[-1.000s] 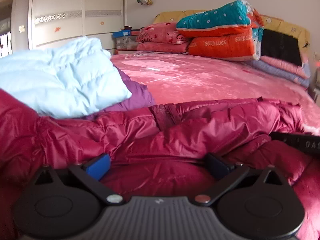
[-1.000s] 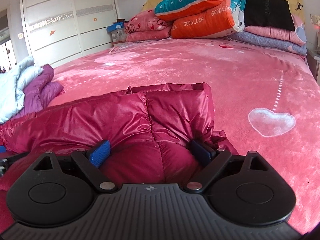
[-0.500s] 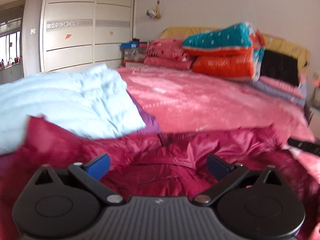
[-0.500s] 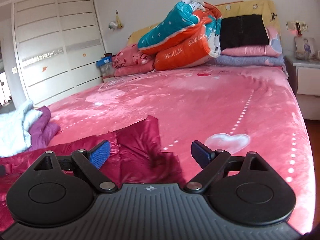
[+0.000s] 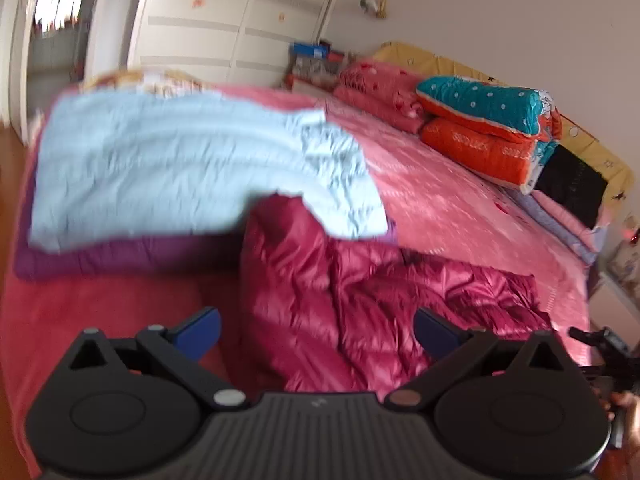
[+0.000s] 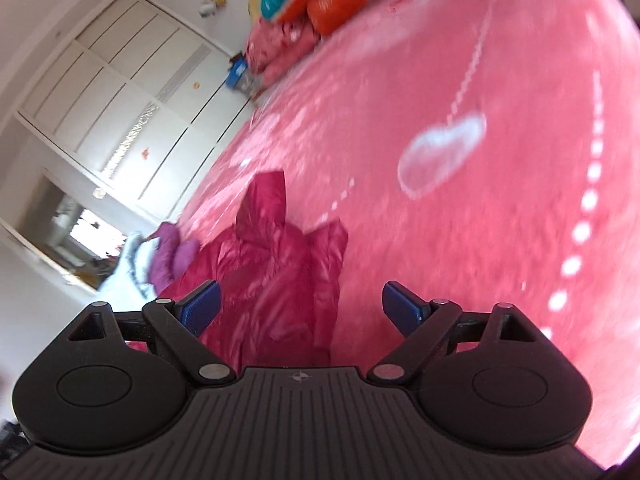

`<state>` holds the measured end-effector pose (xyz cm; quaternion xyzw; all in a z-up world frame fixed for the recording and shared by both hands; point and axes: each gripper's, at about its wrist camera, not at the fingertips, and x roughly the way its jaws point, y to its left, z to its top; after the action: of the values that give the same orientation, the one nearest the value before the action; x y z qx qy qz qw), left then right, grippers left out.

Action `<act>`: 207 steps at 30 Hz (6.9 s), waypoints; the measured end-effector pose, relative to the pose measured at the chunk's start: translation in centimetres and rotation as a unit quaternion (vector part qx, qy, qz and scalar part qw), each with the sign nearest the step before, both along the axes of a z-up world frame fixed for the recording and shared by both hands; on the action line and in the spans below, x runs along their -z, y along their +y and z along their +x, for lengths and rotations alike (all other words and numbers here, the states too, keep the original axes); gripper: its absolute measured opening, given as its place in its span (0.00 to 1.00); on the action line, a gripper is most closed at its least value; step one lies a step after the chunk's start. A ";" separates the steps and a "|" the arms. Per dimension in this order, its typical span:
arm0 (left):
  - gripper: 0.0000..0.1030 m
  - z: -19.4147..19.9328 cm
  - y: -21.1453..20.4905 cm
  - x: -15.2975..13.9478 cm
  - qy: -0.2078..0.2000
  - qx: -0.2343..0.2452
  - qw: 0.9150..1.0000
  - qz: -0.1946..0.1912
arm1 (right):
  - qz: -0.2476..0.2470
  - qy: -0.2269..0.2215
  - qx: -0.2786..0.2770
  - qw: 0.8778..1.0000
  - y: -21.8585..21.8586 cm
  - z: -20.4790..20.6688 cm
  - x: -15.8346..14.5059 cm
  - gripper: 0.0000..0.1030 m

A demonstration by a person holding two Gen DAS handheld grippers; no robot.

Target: Fold large clothes

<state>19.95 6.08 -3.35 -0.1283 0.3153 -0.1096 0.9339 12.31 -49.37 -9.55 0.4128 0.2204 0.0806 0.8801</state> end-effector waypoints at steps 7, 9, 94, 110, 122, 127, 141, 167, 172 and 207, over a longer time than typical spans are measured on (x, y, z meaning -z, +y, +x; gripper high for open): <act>0.99 2.9 2.4 4.1 0.049 0.017 0.991 -0.126 | 0.048 0.009 -0.052 0.997 0.1 1.3 1.9 1.00; 0.99 3.9 2.6 5.3 0.063 0.016 0.987 -0.150 | 0.044 0.008 -0.067 0.997 0.0 1.9 2.0 1.00; 0.20 -16.4 10.4 -2.3 -0.097 0.046 0.989 -0.106 | -0.484 -0.144 0.013 0.863 29.4 -22.3 -16.1 0.40; 0.20 -13.8 16.8 -12.6 -0.214 0.005 0.973 -0.083 | -0.489 -0.273 0.005 0.829 33.1 -15.4 -27.9 0.39; 0.21 -3.6 18.1 -10.9 -0.255 -0.054 0.959 -0.109 | -0.471 -0.300 0.016 0.830 33.1 -4.6 -30.5 0.39; 0.22 1.2 17.2 -8.3 -0.277 -0.099 0.950 -0.107 | -0.475 -0.308 0.032 0.824 33.0 -3.1 -29.0 0.39; 0.35 10.1 15.9 -1.6 -0.279 -0.208 0.937 -0.035 | -0.449 -0.299 0.049 0.840 36.7 2.7 -22.7 0.39; 0.93 11.4 18.4 2.2 -0.235 -0.278 0.930 0.047 | -0.407 -0.196 0.064 0.890 32.1 -2.1 -21.3 1.00; 0.92 9.4 17.4 3.5 -0.223 -0.268 0.937 0.023 | -0.320 -0.114 0.012 0.940 29.1 -6.3 -15.9 1.00; 1.00 17.3 17.9 3.3 -0.245 -0.290 0.918 0.117 | -0.307 -0.137 -0.037 0.941 35.7 -2.7 -16.2 1.00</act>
<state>37.23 23.99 -6.65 -0.0731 0.0366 0.1752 0.9811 9.62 -13.66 6.65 0.0989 0.1270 0.0974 0.9822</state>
